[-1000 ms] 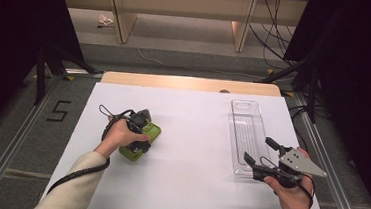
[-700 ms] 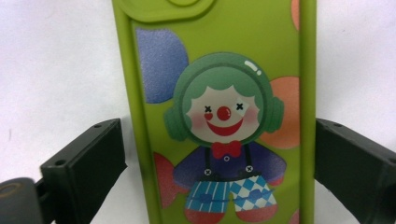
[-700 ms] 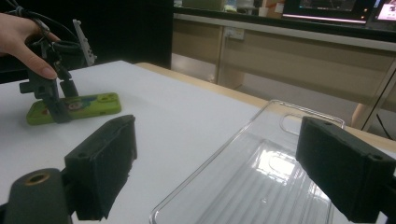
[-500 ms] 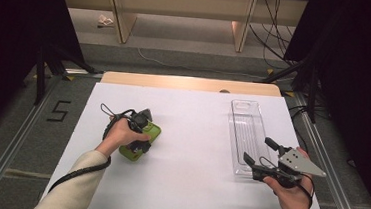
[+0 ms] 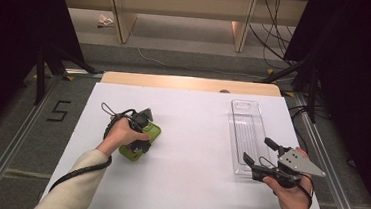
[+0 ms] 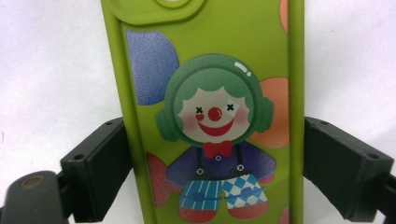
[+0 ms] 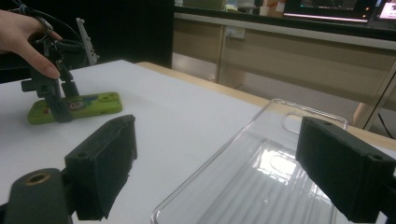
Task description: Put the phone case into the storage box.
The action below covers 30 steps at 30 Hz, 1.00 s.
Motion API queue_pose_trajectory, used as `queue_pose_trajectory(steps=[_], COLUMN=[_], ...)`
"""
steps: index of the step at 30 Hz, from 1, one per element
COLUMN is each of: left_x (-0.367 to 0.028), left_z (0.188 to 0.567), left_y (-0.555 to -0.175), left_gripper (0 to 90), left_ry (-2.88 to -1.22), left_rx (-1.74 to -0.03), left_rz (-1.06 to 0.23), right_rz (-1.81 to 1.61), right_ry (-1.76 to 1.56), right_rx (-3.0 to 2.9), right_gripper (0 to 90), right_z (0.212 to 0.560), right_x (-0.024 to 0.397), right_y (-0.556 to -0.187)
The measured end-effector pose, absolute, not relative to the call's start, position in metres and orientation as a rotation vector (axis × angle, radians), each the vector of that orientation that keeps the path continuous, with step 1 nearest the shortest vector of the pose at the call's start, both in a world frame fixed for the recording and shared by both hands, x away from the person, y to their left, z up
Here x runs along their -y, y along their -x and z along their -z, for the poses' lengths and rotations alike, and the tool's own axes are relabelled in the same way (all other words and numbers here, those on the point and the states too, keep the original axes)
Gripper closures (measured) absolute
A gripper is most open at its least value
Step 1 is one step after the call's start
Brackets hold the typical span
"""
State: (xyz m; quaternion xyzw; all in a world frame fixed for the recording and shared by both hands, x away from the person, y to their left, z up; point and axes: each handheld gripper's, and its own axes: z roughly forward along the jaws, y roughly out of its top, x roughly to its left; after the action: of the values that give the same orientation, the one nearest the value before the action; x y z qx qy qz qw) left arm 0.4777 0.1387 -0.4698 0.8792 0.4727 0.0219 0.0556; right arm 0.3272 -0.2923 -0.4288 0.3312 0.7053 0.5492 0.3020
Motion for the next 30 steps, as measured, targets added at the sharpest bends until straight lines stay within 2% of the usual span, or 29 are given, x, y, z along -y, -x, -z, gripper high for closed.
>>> queue_pose_trajectory(steps=[30], left_x=[-0.1405], left_z=[0.4688], left_y=[-0.4770], left_gripper=[15.0], left_ry=[-2.650], left_rx=[-1.451], left_rz=[-0.064], right_rz=[-1.454], right_ry=[-0.878], right_rx=[-1.868], right_gripper=[13.5], right_z=[0.4281], right_x=[0.2930], right_y=[-0.3268])
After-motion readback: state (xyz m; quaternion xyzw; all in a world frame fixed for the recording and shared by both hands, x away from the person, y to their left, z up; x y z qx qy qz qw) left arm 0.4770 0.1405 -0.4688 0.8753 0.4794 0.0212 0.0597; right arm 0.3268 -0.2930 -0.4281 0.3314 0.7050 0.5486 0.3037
